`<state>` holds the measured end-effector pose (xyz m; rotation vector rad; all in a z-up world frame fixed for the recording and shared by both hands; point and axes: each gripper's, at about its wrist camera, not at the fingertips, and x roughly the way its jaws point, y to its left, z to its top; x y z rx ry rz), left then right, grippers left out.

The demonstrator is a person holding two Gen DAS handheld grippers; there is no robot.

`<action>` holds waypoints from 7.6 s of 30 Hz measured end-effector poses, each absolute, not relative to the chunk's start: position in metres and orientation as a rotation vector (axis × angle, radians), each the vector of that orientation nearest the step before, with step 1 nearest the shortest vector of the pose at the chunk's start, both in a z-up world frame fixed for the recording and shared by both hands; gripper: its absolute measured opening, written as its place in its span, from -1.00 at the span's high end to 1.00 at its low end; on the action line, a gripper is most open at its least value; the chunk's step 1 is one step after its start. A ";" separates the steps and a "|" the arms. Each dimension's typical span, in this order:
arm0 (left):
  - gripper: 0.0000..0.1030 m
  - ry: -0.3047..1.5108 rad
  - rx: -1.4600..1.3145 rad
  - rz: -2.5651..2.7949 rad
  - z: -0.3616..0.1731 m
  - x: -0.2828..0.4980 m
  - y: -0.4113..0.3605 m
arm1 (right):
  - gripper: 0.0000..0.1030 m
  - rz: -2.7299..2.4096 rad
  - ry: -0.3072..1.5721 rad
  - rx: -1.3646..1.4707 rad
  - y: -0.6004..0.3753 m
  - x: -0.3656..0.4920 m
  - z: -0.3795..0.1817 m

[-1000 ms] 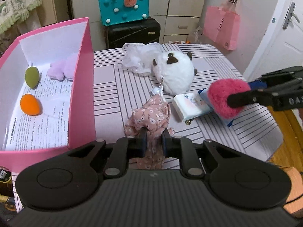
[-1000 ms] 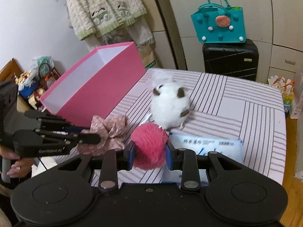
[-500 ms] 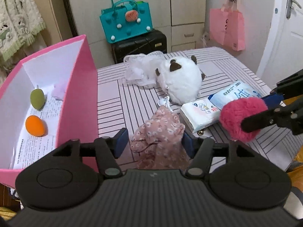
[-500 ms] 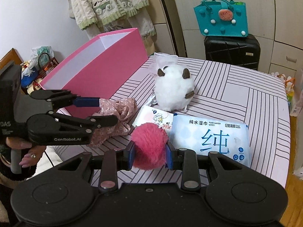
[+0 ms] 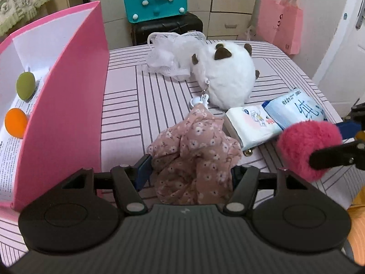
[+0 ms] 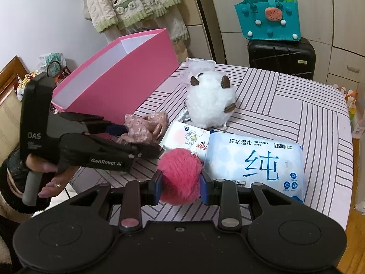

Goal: Organize soft objects
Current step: 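Lift the floral cloth and pink pompom and carry both over the pink box, then lower the cloth and pompom into the pink box and open both grippers, then withdraw both tools from the pink box toward the wet wipes packs, then move the left tool to the blue-printed wet wipes pack and grasp its edge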

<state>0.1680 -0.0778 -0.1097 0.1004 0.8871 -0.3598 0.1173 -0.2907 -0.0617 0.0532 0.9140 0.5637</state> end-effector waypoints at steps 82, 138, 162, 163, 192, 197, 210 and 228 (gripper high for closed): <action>0.66 1.055 -0.279 -0.366 -0.032 0.277 0.125 | 0.27 0.619 0.674 -0.358 -0.065 0.230 0.009; -0.22 0.873 0.079 -0.280 0.033 0.213 0.105 | -0.13 0.748 0.752 -0.177 -0.092 0.211 0.028; -0.64 0.770 0.221 -0.321 0.080 0.098 0.079 | -0.22 0.796 0.663 -0.157 -0.139 0.094 0.076; -0.64 0.781 0.217 -0.327 0.079 0.096 0.078 | -0.23 0.797 0.658 -0.161 -0.141 0.089 0.076; -0.65 0.921 0.283 -0.585 0.001 0.057 -0.018 | -0.48 0.689 0.776 -0.137 -0.226 0.040 -0.006; -0.66 0.860 0.296 -0.576 -0.013 0.058 -0.033 | -0.54 0.651 0.785 -0.099 -0.245 0.044 -0.027; -0.82 0.687 0.184 -0.570 -0.041 0.088 -0.072 | -0.79 0.466 0.581 -0.013 -0.309 0.060 -0.051; -0.68 0.649 -0.043 -0.587 -0.075 0.131 -0.128 | -0.79 0.243 0.633 0.118 -0.362 0.114 -0.095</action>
